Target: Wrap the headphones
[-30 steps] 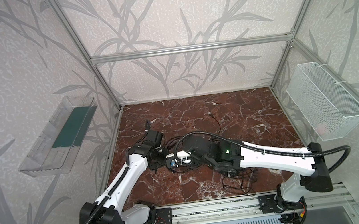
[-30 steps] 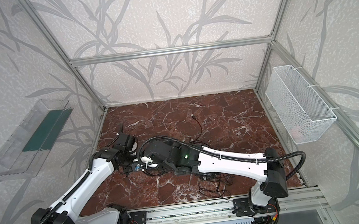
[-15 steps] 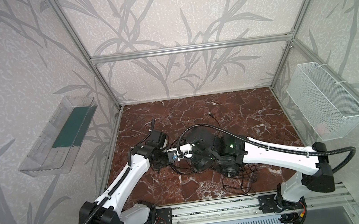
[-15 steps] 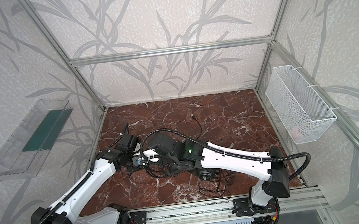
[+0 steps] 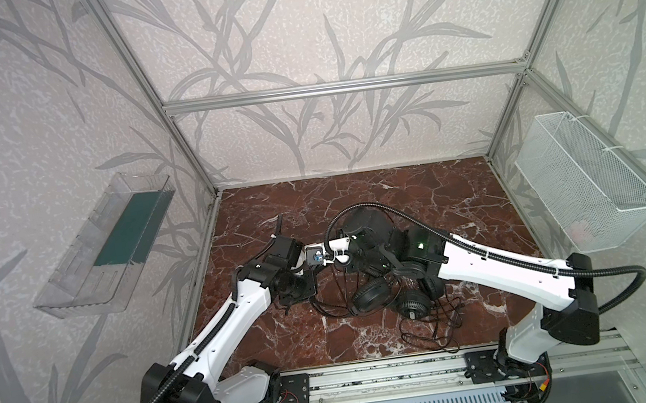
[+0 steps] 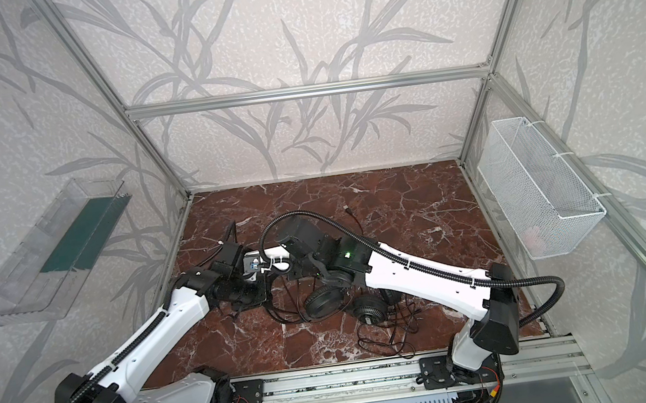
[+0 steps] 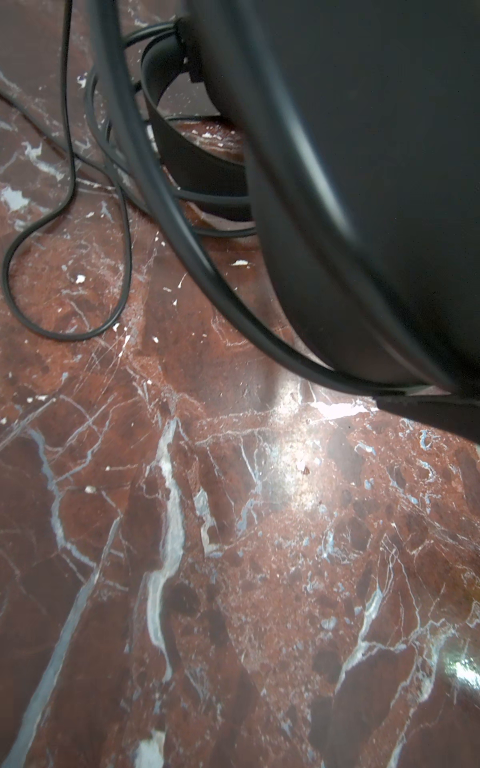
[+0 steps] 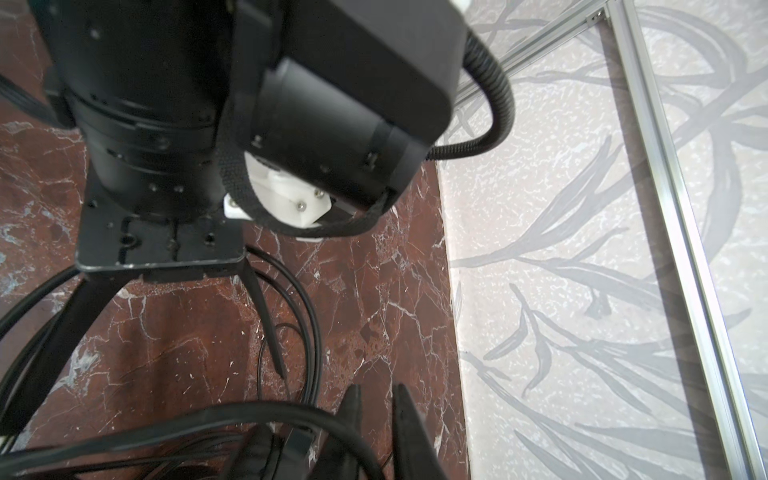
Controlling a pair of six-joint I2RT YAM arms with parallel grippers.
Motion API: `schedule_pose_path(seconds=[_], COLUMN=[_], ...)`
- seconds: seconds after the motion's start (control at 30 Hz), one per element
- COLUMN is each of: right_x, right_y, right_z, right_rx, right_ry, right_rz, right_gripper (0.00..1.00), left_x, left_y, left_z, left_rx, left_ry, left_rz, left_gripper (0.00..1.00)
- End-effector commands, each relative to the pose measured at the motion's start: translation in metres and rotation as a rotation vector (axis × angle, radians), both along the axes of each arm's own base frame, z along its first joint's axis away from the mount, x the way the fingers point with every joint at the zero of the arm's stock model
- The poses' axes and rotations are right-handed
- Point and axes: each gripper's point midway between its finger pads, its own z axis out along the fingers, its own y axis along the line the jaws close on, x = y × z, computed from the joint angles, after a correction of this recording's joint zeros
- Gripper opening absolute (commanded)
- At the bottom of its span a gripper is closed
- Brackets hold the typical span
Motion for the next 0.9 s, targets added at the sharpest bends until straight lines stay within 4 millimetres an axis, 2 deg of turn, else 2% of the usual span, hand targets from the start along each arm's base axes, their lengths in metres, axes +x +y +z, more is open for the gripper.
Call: schedule_pose_path(seconds=[0.0, 0.2, 0.27, 0.43, 0.47, 0.5, 0.63, 0.87], right_x=[0.008, 0.026, 0.042, 0.054, 0.059, 0.062, 0.077, 0.089], right_y=[0.006, 0.007, 0.001, 0.001, 0.004, 0.004, 0.0, -0.006], right_z=[0.014, 0.009, 0.009, 0.012, 0.001, -0.002, -0.008, -0.012], right_rx=[0.06, 0.062, 0.072, 0.09, 0.073, 0.072, 0.111, 0.178], right_ry=[0.019, 0.054, 0.072, 0.087, 0.104, 0.114, 0.174, 0.308], right_rz=[-0.003, -0.03, -0.061, -0.077, -0.081, -0.088, -0.116, -0.142], right_gripper=[0.17, 0.17, 0.17, 0.15, 0.15, 0.13, 0.12, 0.13], left_x=[-0.002, -0.007, -0.008, -0.013, -0.014, -0.015, -0.019, -0.018], left_y=[-0.012, -0.016, -0.017, -0.019, -0.019, -0.019, -0.017, -0.018], left_z=[0.013, 0.027, 0.032, 0.039, 0.041, 0.043, 0.054, 0.076], left_rx=[-0.06, -0.104, -0.119, -0.138, -0.138, -0.137, -0.148, -0.178], left_ry=[-0.039, -0.063, -0.074, -0.078, -0.08, -0.082, -0.106, -0.161], left_rz=[-0.047, -0.052, -0.055, -0.065, -0.068, -0.068, -0.073, -0.067], left_gripper=[0.0, 0.0, 0.0, 0.0, 0.0, 0.0, 0.0, 0.0])
